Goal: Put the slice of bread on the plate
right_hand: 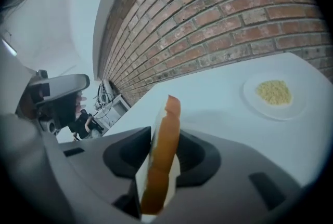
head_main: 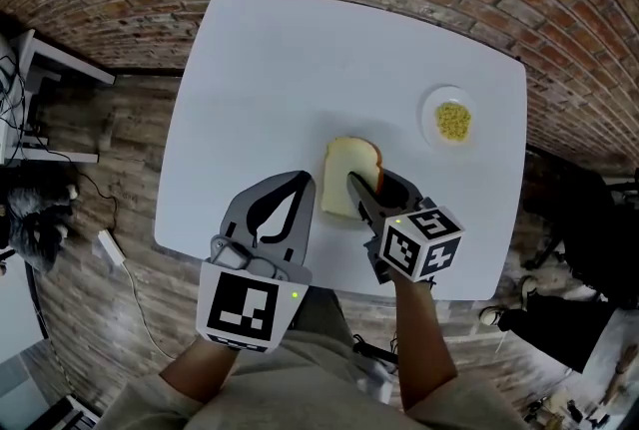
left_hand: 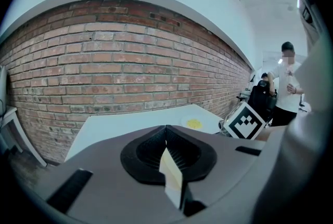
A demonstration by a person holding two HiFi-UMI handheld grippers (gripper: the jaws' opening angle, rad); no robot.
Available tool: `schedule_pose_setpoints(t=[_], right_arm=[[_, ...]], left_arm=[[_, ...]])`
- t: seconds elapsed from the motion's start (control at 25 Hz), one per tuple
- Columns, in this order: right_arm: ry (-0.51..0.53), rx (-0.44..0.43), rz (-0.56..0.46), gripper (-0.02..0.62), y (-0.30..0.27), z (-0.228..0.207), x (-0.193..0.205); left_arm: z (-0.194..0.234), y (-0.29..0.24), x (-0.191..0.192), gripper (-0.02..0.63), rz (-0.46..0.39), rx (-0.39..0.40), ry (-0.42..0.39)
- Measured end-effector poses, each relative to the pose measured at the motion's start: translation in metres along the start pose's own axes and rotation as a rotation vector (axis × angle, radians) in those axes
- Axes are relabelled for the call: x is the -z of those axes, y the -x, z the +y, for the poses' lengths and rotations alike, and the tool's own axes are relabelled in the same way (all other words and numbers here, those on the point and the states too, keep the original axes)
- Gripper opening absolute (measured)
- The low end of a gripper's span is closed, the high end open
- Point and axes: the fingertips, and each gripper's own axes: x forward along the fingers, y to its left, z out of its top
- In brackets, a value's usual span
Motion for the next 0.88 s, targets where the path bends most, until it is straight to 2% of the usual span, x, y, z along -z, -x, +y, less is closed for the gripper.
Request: schedule_pose_setpoints(t=[0.4, 0.52, 0.64, 0.88], right_arm=[[0.039, 0.104, 0.011, 0.178, -0.005, -0.016, 0.005], [0.074, 0.140, 0.036, 0.263, -0.006, -0.019, 0.011], [0.091, 0.185, 0.048, 0.267, -0.005, -0.024, 0.016], [0.098, 0.244, 0.072, 0.346, -0.007, -0.028, 0.022]], left_arm=[[-0.002, -0.005, 0.003, 0.011, 0.011, 0.004, 0.003], [-0.003, -0.005, 0.002, 0.011, 0.006, 0.008, 0.003], [-0.003, -0.004, 0.002, 0.011, 0.005, 0.011, 0.004], [-0.001, -0.001, 0.002, 0.011, 0.004, 0.015, 0.004]])
